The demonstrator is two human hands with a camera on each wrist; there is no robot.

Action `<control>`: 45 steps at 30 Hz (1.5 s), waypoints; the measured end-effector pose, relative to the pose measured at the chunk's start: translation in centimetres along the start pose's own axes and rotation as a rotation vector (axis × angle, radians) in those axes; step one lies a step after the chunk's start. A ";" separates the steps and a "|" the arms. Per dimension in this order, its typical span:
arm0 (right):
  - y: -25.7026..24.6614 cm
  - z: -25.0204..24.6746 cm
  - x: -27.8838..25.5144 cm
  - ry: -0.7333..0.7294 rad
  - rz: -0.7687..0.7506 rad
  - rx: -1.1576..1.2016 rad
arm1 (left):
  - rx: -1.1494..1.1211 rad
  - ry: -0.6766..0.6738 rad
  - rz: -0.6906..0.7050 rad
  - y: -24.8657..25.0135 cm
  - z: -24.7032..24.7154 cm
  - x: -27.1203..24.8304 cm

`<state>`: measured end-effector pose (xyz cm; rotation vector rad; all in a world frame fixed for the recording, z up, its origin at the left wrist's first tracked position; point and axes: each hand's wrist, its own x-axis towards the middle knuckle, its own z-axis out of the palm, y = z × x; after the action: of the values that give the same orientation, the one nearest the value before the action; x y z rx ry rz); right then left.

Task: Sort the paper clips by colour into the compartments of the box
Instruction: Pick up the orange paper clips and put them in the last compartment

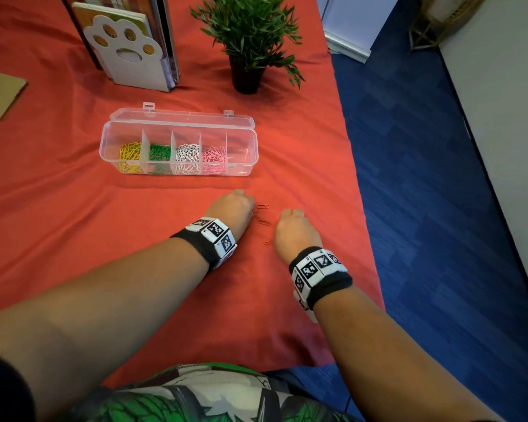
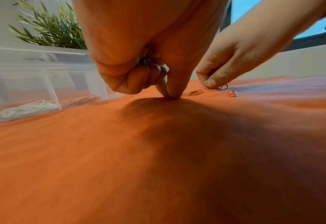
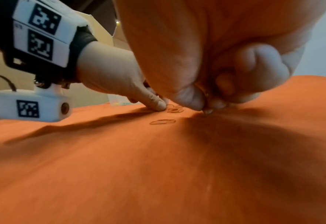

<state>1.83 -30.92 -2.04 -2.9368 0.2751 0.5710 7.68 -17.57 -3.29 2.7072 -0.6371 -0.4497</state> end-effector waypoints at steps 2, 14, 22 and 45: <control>0.4 -0.6 0.8 -0.045 0.010 0.148 | -0.050 -0.006 -0.013 -0.3 0.1 0.0; 1.6 -2.9 2.7 -0.408 0.269 1.962 | -1.654 -0.204 -0.612 -0.4 -3.0 -1.7; 0.9 -2.6 4.9 -0.225 0.222 1.372 | -0.411 -0.086 -0.085 0.6 0.5 -2.1; -1.5 -1.0 3.7 -0.062 -0.090 0.400 | -1.185 -0.055 -0.590 -3.1 -2.5 -5.3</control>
<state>5.82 -30.17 -2.40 -2.5278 0.2192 0.5226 5.21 -11.89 -1.03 1.6602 0.3854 -0.7313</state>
